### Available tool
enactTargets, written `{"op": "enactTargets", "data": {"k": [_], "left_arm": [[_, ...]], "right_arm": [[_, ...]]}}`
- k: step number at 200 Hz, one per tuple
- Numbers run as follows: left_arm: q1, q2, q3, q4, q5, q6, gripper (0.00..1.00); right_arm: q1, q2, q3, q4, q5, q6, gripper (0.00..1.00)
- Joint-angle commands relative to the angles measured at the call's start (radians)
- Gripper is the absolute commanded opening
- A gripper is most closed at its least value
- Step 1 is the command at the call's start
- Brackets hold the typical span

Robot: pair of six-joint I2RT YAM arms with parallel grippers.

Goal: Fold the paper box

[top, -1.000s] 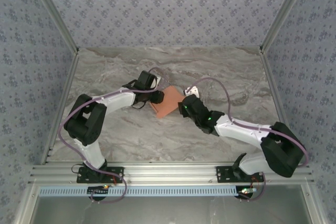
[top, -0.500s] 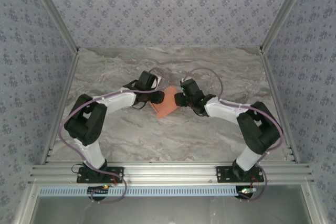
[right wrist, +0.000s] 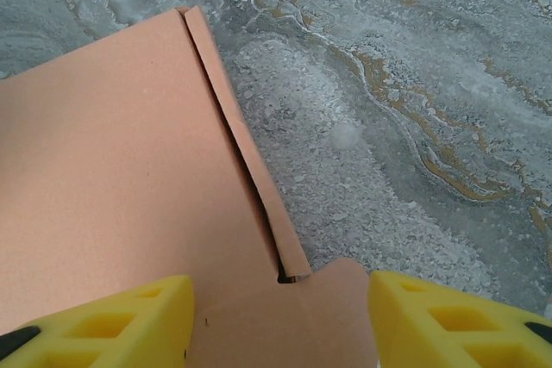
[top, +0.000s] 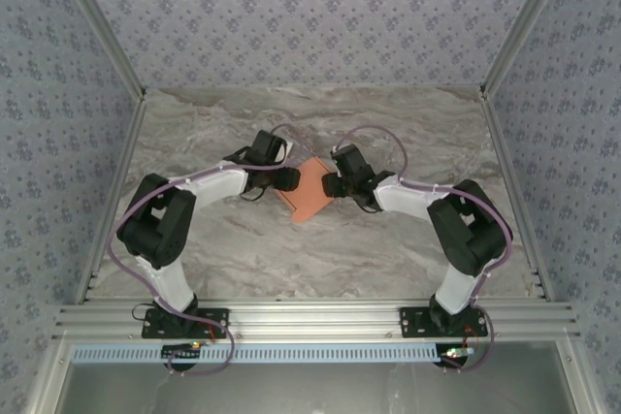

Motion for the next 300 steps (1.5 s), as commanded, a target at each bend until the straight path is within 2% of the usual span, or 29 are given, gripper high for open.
{"op": "enactTargets", "data": {"k": [1, 23, 47, 69, 99, 134, 166, 202, 237, 300], "left_arm": [[0.002, 0.031, 0.015, -0.047, 0.034, 0.01, 0.55], [-0.004, 0.012, -0.015, -0.047, 0.041, -0.031, 0.55], [-0.008, -0.035, -0.071, -0.023, 0.079, -0.112, 0.56], [-0.013, -0.086, -0.132, 0.017, 0.148, -0.173, 0.56], [-0.027, -0.138, -0.2, 0.058, 0.243, -0.216, 0.57], [-0.013, -0.149, -0.197, 0.044, 0.159, -0.213, 0.57], [0.004, -0.135, -0.178, 0.064, 0.168, -0.222, 0.58], [0.024, -0.089, -0.173, 0.084, 0.196, -0.232, 0.57], [0.036, -0.098, -0.191, 0.138, 0.259, -0.26, 0.58], [0.064, -0.117, -0.178, 0.141, 0.256, -0.217, 0.67]], "right_arm": [[-0.005, -0.041, 0.04, -0.082, -0.024, -0.039, 0.57], [-0.006, -0.139, 0.018, -0.128, -0.073, -0.011, 0.59], [-0.015, -0.248, -0.082, -0.144, -0.167, 0.046, 0.6], [-0.038, -0.336, -0.208, -0.095, -0.275, 0.137, 0.61], [-0.059, -0.394, -0.328, -0.016, -0.354, 0.214, 0.61], [-0.108, -0.343, -0.357, 0.08, -0.445, 0.249, 0.61], [-0.162, -0.249, -0.35, 0.195, -0.563, 0.294, 0.6], [-0.166, -0.155, -0.334, 0.293, -0.636, 0.334, 0.55], [-0.167, -0.116, -0.345, 0.365, -0.672, 0.393, 0.53], [-0.163, -0.135, -0.355, 0.363, -0.658, 0.397, 0.54]]}}
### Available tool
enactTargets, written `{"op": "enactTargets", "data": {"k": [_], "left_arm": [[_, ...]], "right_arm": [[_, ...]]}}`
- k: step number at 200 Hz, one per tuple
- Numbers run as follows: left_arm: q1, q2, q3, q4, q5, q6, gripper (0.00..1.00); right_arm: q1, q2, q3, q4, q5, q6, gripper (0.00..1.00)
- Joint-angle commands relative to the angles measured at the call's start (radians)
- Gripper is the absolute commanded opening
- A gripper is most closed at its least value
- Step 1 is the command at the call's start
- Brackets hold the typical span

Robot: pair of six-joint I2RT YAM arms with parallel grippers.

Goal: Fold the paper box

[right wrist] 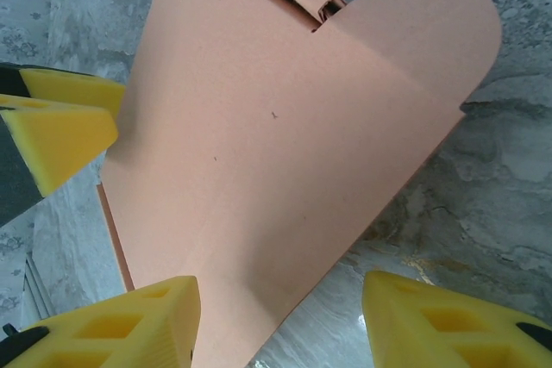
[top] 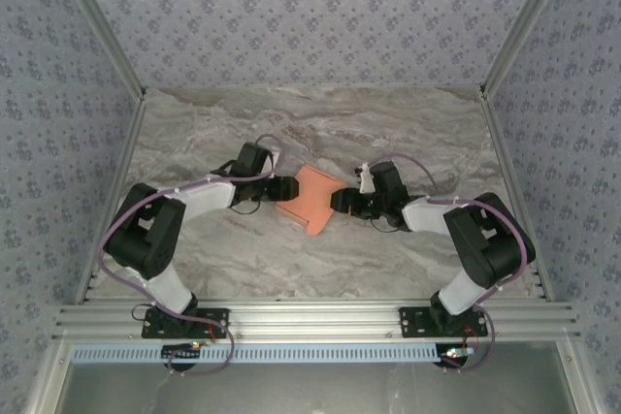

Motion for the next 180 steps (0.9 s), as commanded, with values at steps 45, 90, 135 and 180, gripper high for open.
{"op": "enactTargets", "data": {"k": [45, 90, 135, 180], "left_arm": [[0.017, 0.042, 0.031, 0.001, 0.036, 0.028, 0.6], [0.018, 0.055, -0.008, 0.048, 0.074, -0.009, 0.46], [0.018, 0.057, -0.11, 0.209, 0.168, -0.127, 0.37], [0.018, 0.064, -0.128, 0.269, 0.26, -0.17, 0.36]], "right_arm": [[0.017, 0.008, -0.02, 0.059, -0.005, 0.044, 0.51], [0.037, 0.05, -0.031, 0.14, -0.018, 0.092, 0.4], [0.031, 0.05, -0.07, 0.342, -0.054, 0.202, 0.2], [0.034, -0.031, -0.098, 0.462, -0.061, 0.297, 0.08]]}}
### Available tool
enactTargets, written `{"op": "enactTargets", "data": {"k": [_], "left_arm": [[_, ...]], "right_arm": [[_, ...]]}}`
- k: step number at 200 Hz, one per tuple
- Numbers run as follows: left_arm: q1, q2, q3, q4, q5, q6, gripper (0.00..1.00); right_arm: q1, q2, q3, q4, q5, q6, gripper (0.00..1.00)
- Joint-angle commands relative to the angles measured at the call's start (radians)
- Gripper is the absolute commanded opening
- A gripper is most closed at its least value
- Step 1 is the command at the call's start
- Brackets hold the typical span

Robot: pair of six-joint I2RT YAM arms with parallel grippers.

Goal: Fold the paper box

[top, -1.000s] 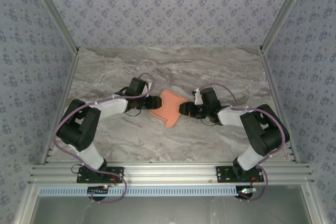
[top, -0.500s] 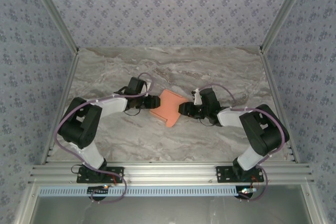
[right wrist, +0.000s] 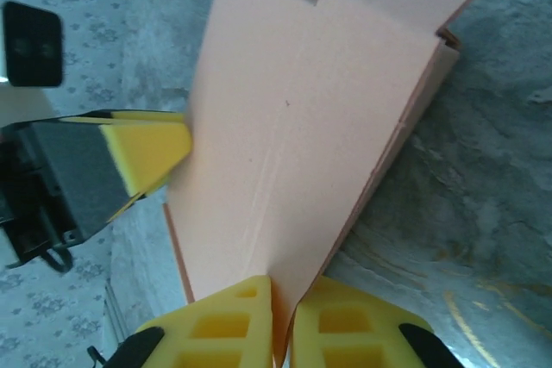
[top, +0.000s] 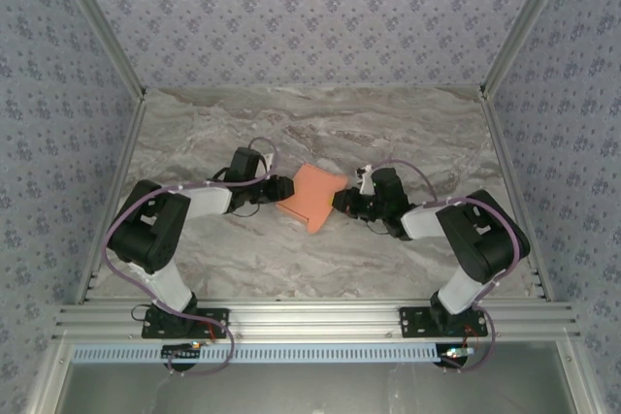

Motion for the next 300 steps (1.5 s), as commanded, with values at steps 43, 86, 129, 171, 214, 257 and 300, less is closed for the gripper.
{"op": "enactTargets", "data": {"k": [43, 86, 129, 171, 214, 257, 300], "left_arm": [[-0.022, 0.064, -0.01, 0.05, 0.176, -0.061, 0.38], [-0.038, 0.091, 0.013, 0.051, 0.192, -0.061, 0.4], [-0.047, 0.1, 0.041, 0.035, 0.185, -0.055, 0.42], [-0.048, 0.094, 0.074, -0.028, 0.139, -0.022, 0.45], [-0.047, 0.081, 0.124, -0.123, 0.06, 0.029, 0.52], [-0.044, -0.041, 0.129, -0.232, -0.157, 0.082, 0.59], [-0.063, -0.33, -0.056, -0.126, -0.279, 0.104, 0.64]], "right_arm": [[0.019, -0.184, -0.028, 0.087, 0.018, 0.059, 0.06], [0.021, -0.229, -0.025, 0.033, 0.047, 0.048, 0.06], [0.038, -0.232, 0.013, -0.135, 0.13, 0.014, 0.07], [0.066, -0.231, 0.026, -0.242, 0.229, 0.003, 0.09], [0.095, -0.231, 0.069, -0.333, 0.328, -0.025, 0.09], [0.104, -0.213, 0.111, -0.378, 0.374, -0.048, 0.09], [0.105, -0.176, 0.145, -0.381, 0.368, -0.052, 0.09]]}}
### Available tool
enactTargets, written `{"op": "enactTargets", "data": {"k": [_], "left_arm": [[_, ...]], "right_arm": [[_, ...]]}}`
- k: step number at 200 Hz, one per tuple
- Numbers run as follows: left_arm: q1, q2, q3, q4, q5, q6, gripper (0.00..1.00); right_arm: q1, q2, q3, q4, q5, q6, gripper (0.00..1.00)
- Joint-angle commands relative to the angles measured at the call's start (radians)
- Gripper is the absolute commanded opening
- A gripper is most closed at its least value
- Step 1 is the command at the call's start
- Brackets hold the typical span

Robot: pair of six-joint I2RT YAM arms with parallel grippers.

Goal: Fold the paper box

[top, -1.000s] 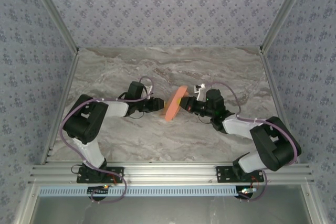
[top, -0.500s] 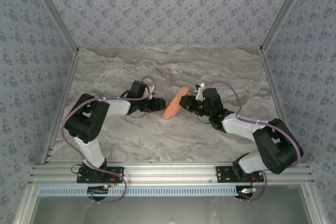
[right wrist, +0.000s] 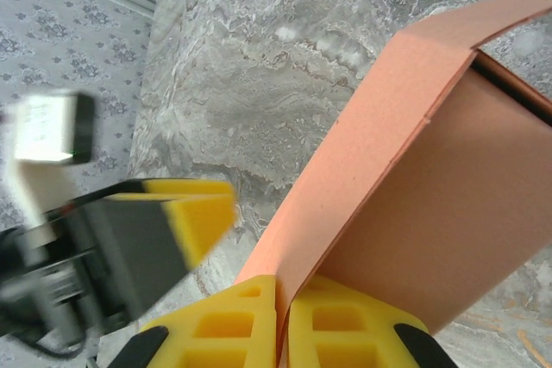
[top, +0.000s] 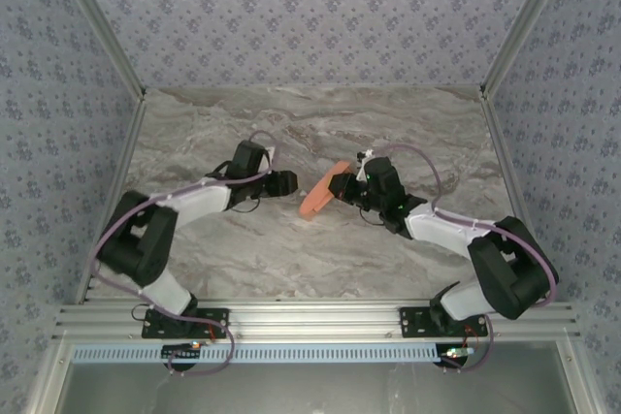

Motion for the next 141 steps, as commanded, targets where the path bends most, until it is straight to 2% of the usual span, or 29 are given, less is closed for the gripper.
{"op": "enactTargets", "data": {"k": [1, 29, 51, 89, 141], "left_arm": [[-0.021, -0.167, -0.102, 0.061, -0.083, 0.043, 0.65], [-0.101, -0.334, -0.242, 0.206, -0.042, 0.173, 0.7], [-0.201, -0.382, -0.288, 0.256, -0.074, 0.298, 0.78], [-0.29, -0.247, -0.221, 0.238, -0.194, 0.46, 0.83], [-0.325, -0.126, -0.168, 0.288, -0.18, 0.521, 0.84]], "right_arm": [[0.004, 0.036, 0.018, -0.091, 0.059, -0.051, 0.09], [0.004, 0.046, 0.033, -0.095, 0.059, -0.058, 0.09], [0.004, 0.055, 0.041, -0.097, 0.057, -0.063, 0.09], [0.007, 0.066, 0.052, -0.094, 0.049, -0.063, 0.09], [0.006, 0.065, 0.055, -0.101, 0.049, -0.065, 0.09]]}}
